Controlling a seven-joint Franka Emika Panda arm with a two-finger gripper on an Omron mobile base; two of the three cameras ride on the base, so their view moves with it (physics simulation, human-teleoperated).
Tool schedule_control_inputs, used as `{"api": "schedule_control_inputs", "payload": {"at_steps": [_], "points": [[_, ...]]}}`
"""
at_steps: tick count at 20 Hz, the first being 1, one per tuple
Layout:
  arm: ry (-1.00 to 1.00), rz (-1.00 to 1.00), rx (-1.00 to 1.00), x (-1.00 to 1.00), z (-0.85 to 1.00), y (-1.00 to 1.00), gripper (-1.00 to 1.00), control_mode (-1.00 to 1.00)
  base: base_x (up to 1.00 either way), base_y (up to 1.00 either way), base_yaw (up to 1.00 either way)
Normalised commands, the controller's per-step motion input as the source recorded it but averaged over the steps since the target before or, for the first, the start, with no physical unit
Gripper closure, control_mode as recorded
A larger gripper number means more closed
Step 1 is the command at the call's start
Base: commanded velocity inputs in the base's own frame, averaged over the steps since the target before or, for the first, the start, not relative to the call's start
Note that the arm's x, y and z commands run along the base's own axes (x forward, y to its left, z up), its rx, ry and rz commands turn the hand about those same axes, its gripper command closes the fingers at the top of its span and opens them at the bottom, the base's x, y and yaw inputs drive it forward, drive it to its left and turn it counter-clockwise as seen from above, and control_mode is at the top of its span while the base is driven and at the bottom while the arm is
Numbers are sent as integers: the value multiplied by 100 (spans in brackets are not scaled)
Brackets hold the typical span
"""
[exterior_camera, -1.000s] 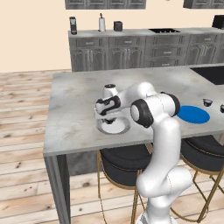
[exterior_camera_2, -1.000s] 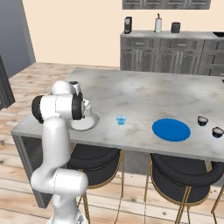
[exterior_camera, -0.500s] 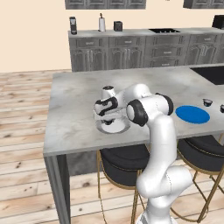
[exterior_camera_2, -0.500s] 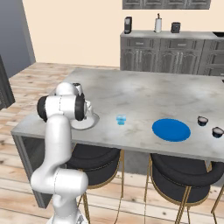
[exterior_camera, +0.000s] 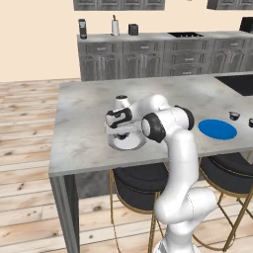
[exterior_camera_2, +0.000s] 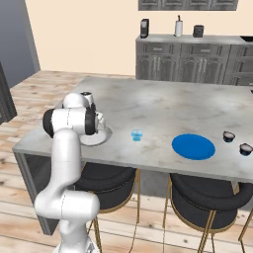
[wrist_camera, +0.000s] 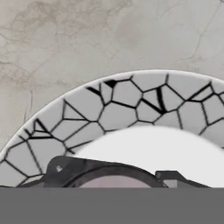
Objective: Place two yogurt containers on each plate.
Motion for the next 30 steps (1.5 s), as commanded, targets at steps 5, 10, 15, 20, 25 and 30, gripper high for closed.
{"api": "schedule_control_inputs", "payload": {"at_steps": [5,10,15,20,25,30], "points": [[0,-2,0,-6,11,0,-100,-100,0,0,0],[0,-3,0,-11,13,0,-100,-100,0,0,0],[-1,-5,0,-28,30,-3,-100,-100,0,0,0],[0,-4,1,-25,11,-45,-100,-100,0,0,0],[-4,0,1,-10,32,-64,-100,-100,0,0,0],[-6,0,3,-6,10,-88,-100,-100,0,0,0]]}}
